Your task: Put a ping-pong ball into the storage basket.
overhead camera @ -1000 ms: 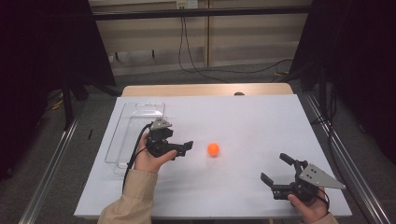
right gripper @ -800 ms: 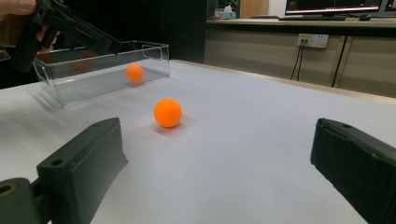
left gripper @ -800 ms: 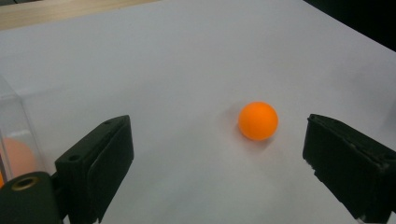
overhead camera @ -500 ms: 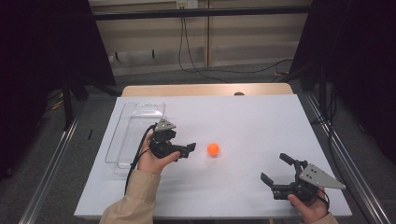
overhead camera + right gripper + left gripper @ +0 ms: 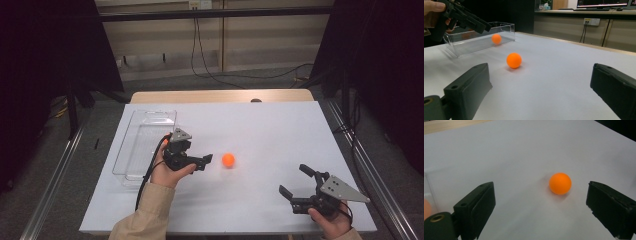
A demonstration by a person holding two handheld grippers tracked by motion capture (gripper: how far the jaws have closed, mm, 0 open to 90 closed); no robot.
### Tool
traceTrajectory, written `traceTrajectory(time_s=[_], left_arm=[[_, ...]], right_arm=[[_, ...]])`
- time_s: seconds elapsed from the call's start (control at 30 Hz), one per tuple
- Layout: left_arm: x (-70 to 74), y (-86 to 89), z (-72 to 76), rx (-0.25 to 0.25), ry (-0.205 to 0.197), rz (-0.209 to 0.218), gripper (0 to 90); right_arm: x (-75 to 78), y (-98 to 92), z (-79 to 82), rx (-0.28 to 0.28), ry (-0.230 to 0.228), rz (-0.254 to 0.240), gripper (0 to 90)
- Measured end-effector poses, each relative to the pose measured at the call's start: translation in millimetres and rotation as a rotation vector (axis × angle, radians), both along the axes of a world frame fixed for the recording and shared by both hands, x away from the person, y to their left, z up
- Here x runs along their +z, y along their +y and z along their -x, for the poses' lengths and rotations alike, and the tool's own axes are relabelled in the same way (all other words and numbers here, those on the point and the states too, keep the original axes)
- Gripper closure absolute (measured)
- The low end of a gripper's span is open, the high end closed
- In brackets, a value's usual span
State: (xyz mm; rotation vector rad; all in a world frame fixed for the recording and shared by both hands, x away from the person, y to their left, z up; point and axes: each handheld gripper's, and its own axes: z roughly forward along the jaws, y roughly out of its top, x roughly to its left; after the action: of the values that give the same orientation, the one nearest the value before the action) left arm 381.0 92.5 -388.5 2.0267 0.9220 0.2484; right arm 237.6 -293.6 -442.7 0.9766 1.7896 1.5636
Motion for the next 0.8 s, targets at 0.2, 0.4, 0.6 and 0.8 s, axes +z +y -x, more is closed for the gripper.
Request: traceTrajectory(time_s=[0.2, 0.4, 0.6, 0.8], left_arm=[[-2.1, -3.8, 0.7, -0.008, -0.003, -0.003, 8.6], [-4.9, -8.4, 1.5, -0.015, -0.004, -0.019, 8.6], [-7.7, -11.9, 2.1, -0.020, 0.000, -0.020, 8.6], [-10.0, -15.0, 2.2, -0.025, -0.001, -0.025, 8.5]], right_arm=[[0.1, 0.2, 0.0, -0.002, 0.001, -0.006, 2.2], [0.0, 0.1, 0.0, -0.001, 0.000, -0.002, 2.2], [0.1, 0.1, 0.1, -0.001, 0.000, -0.002, 2.2], [0.0, 0.1, 0.1, -0.002, 0.000, -0.002, 2.2]])
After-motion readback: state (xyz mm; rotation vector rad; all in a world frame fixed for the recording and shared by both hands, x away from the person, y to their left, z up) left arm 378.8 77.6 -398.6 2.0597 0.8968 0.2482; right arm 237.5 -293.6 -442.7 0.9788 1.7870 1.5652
